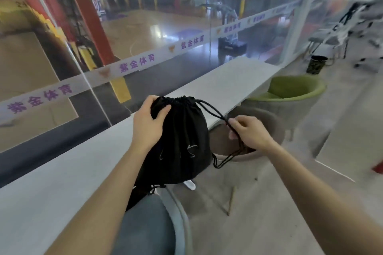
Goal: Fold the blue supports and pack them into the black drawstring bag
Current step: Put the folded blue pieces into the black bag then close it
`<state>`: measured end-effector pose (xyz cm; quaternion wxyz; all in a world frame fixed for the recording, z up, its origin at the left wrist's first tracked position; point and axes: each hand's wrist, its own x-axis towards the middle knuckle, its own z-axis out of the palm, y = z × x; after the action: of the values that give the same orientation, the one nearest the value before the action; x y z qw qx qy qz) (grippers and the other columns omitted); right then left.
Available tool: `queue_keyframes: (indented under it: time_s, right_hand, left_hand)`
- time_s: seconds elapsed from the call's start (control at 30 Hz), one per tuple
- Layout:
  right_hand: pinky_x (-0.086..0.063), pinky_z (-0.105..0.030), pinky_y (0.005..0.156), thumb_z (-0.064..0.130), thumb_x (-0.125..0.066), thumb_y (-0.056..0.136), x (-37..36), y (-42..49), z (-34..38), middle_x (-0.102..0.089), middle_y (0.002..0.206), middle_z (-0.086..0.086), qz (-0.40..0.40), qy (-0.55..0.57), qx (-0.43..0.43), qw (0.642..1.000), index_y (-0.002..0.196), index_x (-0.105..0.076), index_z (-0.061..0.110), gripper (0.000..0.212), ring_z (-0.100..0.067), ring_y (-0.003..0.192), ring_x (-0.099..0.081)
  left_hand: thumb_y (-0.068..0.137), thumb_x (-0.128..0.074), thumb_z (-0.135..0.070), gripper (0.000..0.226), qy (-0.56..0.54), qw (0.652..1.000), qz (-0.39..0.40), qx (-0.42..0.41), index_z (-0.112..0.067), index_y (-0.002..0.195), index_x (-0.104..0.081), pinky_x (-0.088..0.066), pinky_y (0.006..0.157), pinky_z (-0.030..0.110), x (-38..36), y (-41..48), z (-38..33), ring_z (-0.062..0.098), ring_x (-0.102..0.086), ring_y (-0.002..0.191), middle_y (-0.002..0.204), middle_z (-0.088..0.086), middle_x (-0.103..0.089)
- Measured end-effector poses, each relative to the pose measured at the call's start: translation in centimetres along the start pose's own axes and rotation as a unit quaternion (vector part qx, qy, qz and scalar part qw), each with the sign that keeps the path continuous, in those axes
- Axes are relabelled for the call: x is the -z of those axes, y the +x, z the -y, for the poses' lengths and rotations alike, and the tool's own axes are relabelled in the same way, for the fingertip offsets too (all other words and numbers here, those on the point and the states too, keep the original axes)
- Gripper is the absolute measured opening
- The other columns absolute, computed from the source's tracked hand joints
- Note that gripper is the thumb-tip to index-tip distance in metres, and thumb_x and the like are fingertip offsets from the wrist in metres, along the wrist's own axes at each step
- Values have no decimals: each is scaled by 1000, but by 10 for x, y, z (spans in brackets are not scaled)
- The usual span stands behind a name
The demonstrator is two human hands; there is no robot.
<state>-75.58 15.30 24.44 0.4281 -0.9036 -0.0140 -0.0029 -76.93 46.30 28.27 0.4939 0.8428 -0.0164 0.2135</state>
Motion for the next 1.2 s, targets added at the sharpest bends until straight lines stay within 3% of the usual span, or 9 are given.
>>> queue_keyframes:
  time_s: [0.07,0.2,0.33,0.47,0.6,0.77,0.87,0.97,1.2]
  right_hand:
    - [-61,-40,96,50,-66,103,24,-23,-47,-83,95,10,10,-15,-25,1000,110,-78,29,25,-9,90,-77]
    - [-57,-36,108,60,-82,84,80,-71,-113,-68,138,16,32,30,-33,998,154,-54,34,79,-5,122,-68]
    - [-47,-35,117,67,-90,70,151,-120,-172,-50,159,21,-9,40,-41,998,165,-33,42,113,-3,145,-50]
    - [-51,-22,105,40,-94,79,236,-179,-223,-61,141,23,-70,59,-80,993,160,-41,38,96,0,130,-59]
    - [-57,-32,104,38,-90,83,313,-241,-286,-66,134,19,-153,45,-155,975,155,-47,36,84,-7,124,-66]
    - [-53,-29,88,36,-83,89,395,-324,-370,-72,125,9,-217,-3,-273,937,140,-62,29,56,-15,114,-69]
    - [-52,-36,99,38,-81,90,440,-373,-435,-71,137,6,-236,-29,-341,910,145,-61,28,59,-18,128,-65]
    - [-49,-41,115,40,-76,94,484,-422,-503,-61,155,5,-235,-45,-413,879,157,-53,26,69,-19,142,-58]
    - [-46,-38,116,43,-68,103,596,-571,-621,-57,160,-7,-228,-54,-598,767,160,-49,17,66,-28,146,-54]
  left_hand:
    - [105,-72,-35,11,-12,999,47,-25,-28,111,-66,-52,86,19,-41,-2,-36,2,-70,96,100,-15,-75]
    - [103,-73,-35,10,-9,984,156,-90,-40,104,-65,-51,89,31,-129,-20,-95,7,-70,99,98,-22,-73]
    - [104,-74,-30,13,-7,950,281,-138,-41,103,-66,-50,84,30,-229,-50,-154,4,-71,94,95,-21,-74]
    - [105,-74,-26,9,-36,905,378,-190,-27,114,-72,-51,90,27,-338,-83,-224,7,-72,100,105,-9,-77]
    - [102,-76,-22,9,-43,851,468,-233,-29,107,-72,-49,87,22,-448,-120,-299,2,-72,95,99,-17,-77]
    - [91,-82,-21,32,16,750,591,-298,-37,117,-71,-60,94,36,-586,-186,-393,7,-76,100,107,-14,-80]
    - [79,-78,-22,35,48,706,621,-337,-36,112,-77,-62,94,35,-671,-241,-446,4,-75,99,106,-16,-79]
    - [79,-79,-27,27,50,694,625,-354,-31,105,-79,-64,87,40,-760,-288,-484,7,-74,90,96,-14,-78]
    - [88,-78,-34,14,47,643,647,-408,-27,98,-72,-50,69,31,-949,-409,-585,18,-69,83,87,-7,-73]
